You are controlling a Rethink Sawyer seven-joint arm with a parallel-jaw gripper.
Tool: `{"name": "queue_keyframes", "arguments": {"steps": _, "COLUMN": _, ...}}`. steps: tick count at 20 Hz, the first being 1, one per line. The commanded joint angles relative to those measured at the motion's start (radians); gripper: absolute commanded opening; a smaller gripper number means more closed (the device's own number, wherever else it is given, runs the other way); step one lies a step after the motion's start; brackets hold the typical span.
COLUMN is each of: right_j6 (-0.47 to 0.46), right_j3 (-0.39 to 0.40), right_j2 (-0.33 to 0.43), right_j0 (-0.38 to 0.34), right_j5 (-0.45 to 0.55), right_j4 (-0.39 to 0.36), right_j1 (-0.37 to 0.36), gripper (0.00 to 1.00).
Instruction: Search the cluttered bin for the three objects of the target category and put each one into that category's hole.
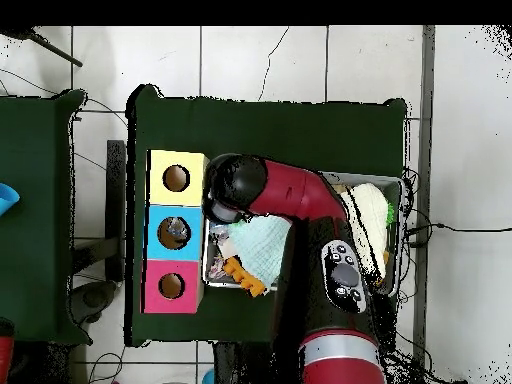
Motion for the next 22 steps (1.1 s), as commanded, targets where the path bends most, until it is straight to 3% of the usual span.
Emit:
{"name": "queue_keyframes", "arguments": {"steps": 1, "right_j6": 0.003, "right_j3": 0.111, "right_j2": 0.122, "right_j0": -0.049, "right_j5": -0.118, "right_j4": 0.023, "right_j1": 0.043, "gripper": 1.0}}
{"name": "queue_keyframes", "arguments": {"steps": 12, "right_j6": -0.019, "right_j3": 0.102, "right_j2": 0.117, "right_j0": -0.059, "right_j5": -0.11, "right_j4": -0.035, "right_j1": 0.046, "gripper": 1.0}}
{"name": "queue_keyframes", "arguments": {"steps": 19, "right_j6": -0.041, "right_j3": 0.075, "right_j2": 0.103, "right_j0": -0.037, "right_j5": -0.022, "right_j4": -0.074, "right_j1": 0.056, "gripper": 1.0}}
{"name": "queue_keyframes", "arguments": {"steps": 22, "right_j6": -0.03, "right_j3": 0.091, "right_j2": 0.103, "right_j0": -0.031, "right_j5": -0.031, "right_j4": -0.078, "right_j1": 0.052, "gripper": 1.0}}
